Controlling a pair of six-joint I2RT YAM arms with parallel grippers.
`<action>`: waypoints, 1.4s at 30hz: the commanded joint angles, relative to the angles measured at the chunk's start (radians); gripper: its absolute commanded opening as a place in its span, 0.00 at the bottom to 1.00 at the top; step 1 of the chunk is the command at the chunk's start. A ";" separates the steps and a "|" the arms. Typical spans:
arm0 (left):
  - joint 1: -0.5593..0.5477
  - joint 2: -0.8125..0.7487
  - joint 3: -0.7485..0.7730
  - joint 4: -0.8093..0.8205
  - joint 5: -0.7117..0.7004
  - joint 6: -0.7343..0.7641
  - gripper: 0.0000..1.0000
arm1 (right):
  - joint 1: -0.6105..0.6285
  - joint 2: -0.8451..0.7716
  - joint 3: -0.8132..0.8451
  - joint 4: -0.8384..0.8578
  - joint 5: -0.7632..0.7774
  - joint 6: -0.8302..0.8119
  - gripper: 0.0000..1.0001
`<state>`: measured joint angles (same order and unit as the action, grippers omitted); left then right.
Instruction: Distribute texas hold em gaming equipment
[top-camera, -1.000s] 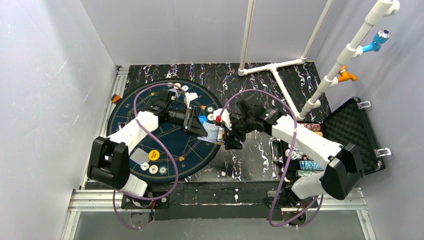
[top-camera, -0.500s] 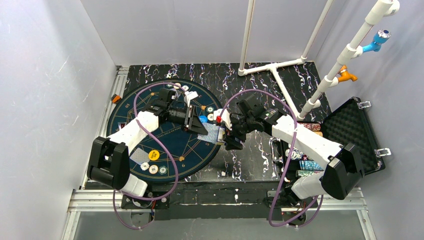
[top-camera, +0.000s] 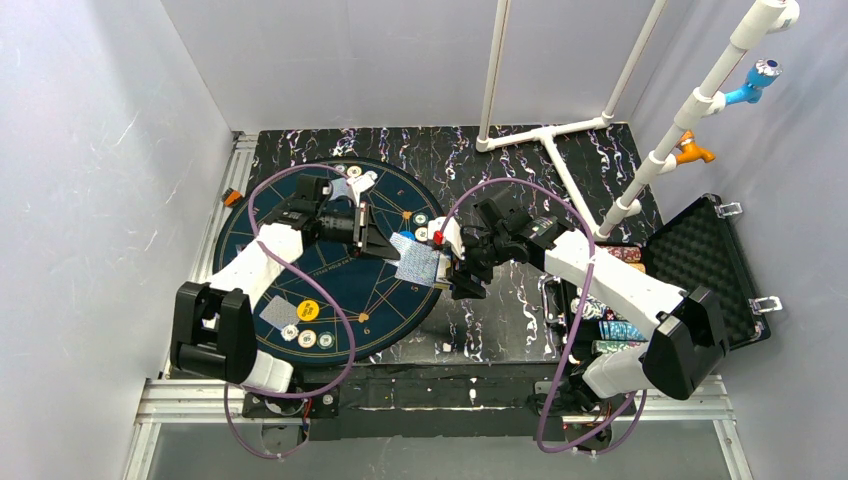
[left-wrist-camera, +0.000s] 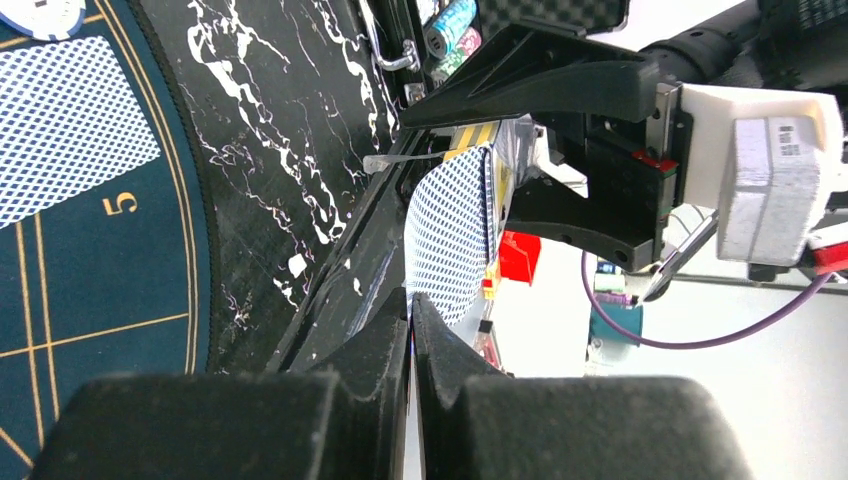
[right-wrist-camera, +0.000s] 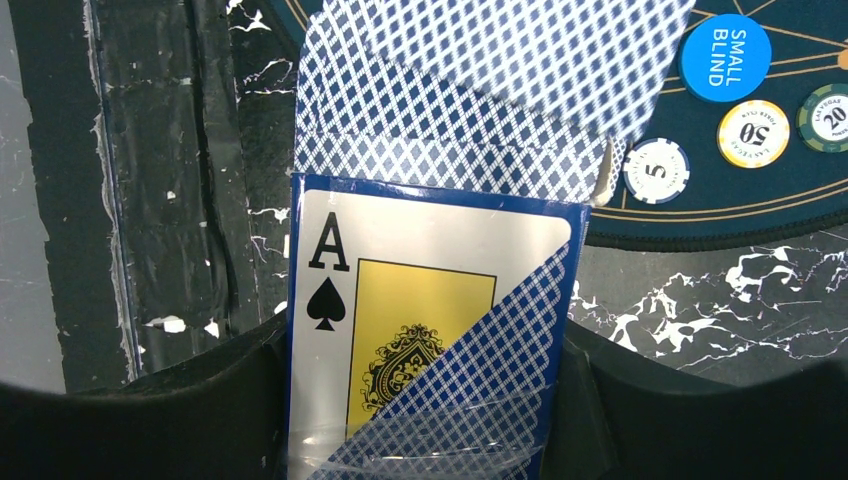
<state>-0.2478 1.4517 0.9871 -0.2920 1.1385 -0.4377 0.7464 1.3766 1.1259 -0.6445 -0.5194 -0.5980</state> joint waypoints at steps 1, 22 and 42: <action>0.065 -0.065 -0.015 0.001 0.052 0.003 0.01 | -0.003 -0.054 0.012 0.060 -0.007 0.003 0.01; 0.241 0.010 -0.040 -0.086 -0.244 0.107 0.00 | -0.003 -0.061 0.010 0.069 0.012 0.012 0.01; 0.029 0.316 0.023 -0.032 -0.531 0.187 0.00 | -0.009 -0.073 -0.003 0.060 0.017 0.007 0.01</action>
<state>-0.1787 1.7523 0.9722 -0.3458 0.6224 -0.2558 0.7406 1.3365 1.1160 -0.6186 -0.4885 -0.5900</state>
